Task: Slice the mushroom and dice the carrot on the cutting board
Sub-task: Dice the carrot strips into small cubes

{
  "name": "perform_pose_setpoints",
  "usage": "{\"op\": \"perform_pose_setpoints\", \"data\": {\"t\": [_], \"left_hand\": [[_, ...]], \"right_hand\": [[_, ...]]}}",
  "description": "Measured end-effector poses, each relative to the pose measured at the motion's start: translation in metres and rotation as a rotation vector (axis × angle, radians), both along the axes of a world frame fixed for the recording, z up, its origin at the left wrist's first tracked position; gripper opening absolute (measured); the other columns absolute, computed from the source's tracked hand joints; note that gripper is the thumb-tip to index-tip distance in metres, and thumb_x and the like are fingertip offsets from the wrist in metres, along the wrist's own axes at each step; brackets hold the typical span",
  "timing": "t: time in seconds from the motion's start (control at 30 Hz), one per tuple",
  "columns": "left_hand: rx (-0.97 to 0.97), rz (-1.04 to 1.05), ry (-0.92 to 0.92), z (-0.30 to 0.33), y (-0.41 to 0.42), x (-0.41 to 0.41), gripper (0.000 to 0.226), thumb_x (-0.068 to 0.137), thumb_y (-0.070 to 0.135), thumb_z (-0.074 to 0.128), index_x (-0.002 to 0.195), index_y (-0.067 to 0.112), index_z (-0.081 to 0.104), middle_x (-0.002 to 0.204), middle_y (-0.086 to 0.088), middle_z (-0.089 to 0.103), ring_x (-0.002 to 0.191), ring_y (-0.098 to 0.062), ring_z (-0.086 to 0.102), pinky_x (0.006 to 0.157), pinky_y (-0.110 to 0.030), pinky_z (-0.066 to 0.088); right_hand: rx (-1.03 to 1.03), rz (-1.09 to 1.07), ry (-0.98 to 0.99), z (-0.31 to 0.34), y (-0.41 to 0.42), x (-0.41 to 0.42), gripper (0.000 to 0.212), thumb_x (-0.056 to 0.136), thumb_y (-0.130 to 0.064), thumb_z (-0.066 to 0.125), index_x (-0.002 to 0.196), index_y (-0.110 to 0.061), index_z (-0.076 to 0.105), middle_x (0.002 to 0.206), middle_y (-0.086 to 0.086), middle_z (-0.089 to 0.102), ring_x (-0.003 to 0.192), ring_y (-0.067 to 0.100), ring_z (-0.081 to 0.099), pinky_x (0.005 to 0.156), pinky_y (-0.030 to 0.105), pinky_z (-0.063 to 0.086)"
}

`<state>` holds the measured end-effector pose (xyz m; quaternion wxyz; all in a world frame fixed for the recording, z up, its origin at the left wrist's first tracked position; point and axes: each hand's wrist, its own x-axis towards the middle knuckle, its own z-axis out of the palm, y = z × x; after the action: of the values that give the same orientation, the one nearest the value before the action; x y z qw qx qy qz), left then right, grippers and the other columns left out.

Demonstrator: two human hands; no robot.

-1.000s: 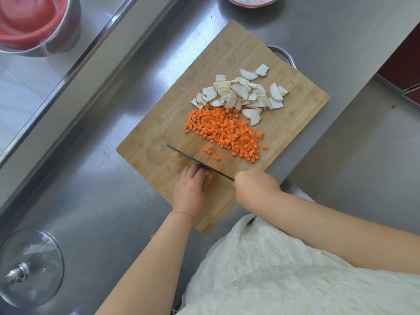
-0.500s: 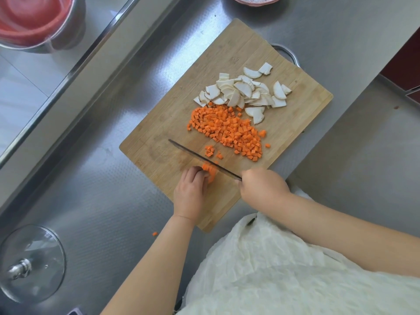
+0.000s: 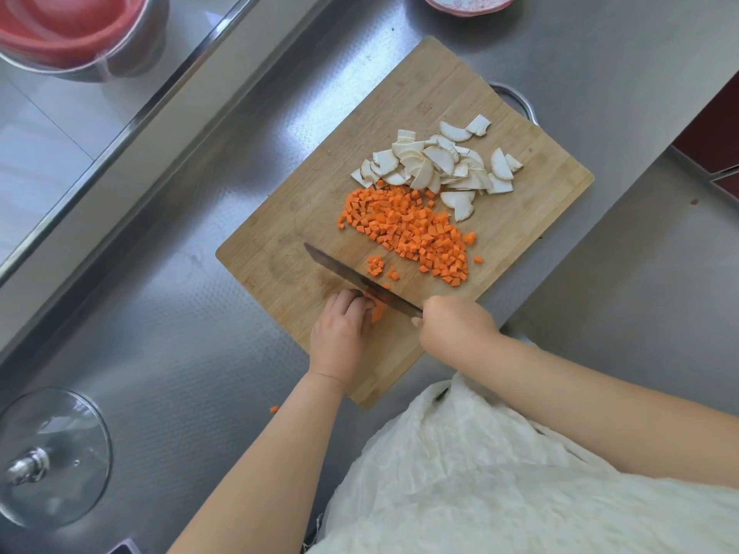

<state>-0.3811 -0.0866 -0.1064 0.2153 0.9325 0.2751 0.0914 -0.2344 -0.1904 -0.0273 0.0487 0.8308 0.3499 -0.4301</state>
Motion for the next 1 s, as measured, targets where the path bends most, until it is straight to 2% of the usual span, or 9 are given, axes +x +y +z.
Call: {"op": "perform_pose_setpoints", "data": {"t": [0.07,0.13,0.27,0.33,0.47,0.6,0.8,0.87,1.0], "left_hand": [[0.004,0.002,-0.028,0.002,-0.002,0.000,0.024,0.091,0.024,0.051,0.083,0.008,0.066,0.088,-0.005,0.061,0.076,-0.022,0.055,0.052,-0.035,0.047],[0.008,0.008,-0.059,0.003,-0.004,-0.003,0.021,0.092,0.022,0.053,0.085,0.008,0.067,0.089,-0.005,0.061,0.076,-0.022,0.055,0.053,-0.034,0.047],[0.047,0.008,-0.038,-0.002,-0.008,-0.007,0.023,0.093,0.024,0.054,0.087,0.008,0.069,0.090,-0.004,0.063,0.076,-0.022,0.057,0.049,-0.031,0.046],[0.067,0.004,-0.029,-0.003,-0.008,-0.008,0.025,0.093,0.026,0.053,0.086,0.008,0.070,0.089,-0.004,0.063,0.076,-0.022,0.057,0.049,-0.031,0.046],[0.070,0.015,-0.031,-0.002,-0.008,-0.006,0.017,0.090,0.022,0.061,0.085,0.008,0.069,0.088,-0.004,0.064,0.077,-0.024,0.060,0.050,-0.031,0.049],[0.036,0.000,-0.010,-0.005,-0.007,-0.007,0.025,0.092,0.026,0.053,0.087,0.007,0.069,0.092,-0.006,0.065,0.078,-0.026,0.060,0.051,-0.034,0.050],[0.038,-0.010,-0.006,-0.002,-0.005,-0.006,0.027,0.091,0.026,0.050,0.083,0.008,0.069,0.088,-0.004,0.063,0.076,-0.023,0.058,0.050,-0.032,0.048],[0.040,-0.023,-0.009,0.001,-0.006,-0.005,0.026,0.091,0.025,0.049,0.083,0.010,0.068,0.088,-0.003,0.062,0.076,-0.021,0.056,0.048,-0.031,0.046],[0.061,-0.011,-0.026,0.005,-0.004,-0.009,0.023,0.092,0.023,0.051,0.085,0.010,0.068,0.089,-0.004,0.063,0.077,-0.021,0.057,0.051,-0.030,0.045]], "right_hand": [[0.052,-0.089,0.064,0.000,0.001,0.006,0.029,0.099,-0.035,0.045,0.102,-0.010,0.058,0.079,0.004,0.052,0.076,0.027,0.055,0.062,0.029,0.043],[0.091,-0.116,0.069,0.002,-0.001,0.007,0.027,0.099,-0.037,0.044,0.094,-0.013,0.057,0.072,0.001,0.049,0.073,0.025,0.053,0.057,0.027,0.040],[0.108,-0.002,-0.021,0.012,-0.015,0.000,0.028,0.100,-0.037,0.040,0.093,-0.016,0.056,0.071,0.000,0.051,0.069,0.023,0.050,0.054,0.028,0.037],[0.105,0.079,-0.077,0.011,-0.019,-0.005,0.023,0.100,-0.030,0.041,0.097,-0.015,0.057,0.074,0.002,0.053,0.069,0.024,0.049,0.050,0.026,0.033],[0.063,0.159,-0.123,0.010,-0.019,-0.008,0.018,0.095,-0.013,0.043,0.099,-0.016,0.060,0.068,-0.001,0.043,0.065,0.024,0.046,0.042,0.024,0.021],[-0.026,0.144,-0.100,0.008,-0.011,-0.010,0.016,0.094,-0.009,0.044,0.098,-0.013,0.059,0.077,0.003,0.049,0.069,0.025,0.048,0.047,0.025,0.030],[0.004,-0.012,0.028,0.004,0.000,-0.001,0.024,0.099,-0.032,0.045,0.100,-0.011,0.056,0.082,0.006,0.053,0.082,0.028,0.058,0.063,0.030,0.041],[0.059,-0.075,0.066,0.005,0.001,0.004,0.028,0.098,-0.036,0.046,0.099,-0.010,0.057,0.083,0.007,0.056,0.080,0.028,0.056,0.063,0.030,0.042],[0.103,0.002,-0.001,0.008,-0.006,0.000,0.030,0.099,-0.036,0.042,0.101,-0.012,0.060,0.078,0.004,0.054,0.072,0.025,0.053,0.058,0.029,0.041]]}}
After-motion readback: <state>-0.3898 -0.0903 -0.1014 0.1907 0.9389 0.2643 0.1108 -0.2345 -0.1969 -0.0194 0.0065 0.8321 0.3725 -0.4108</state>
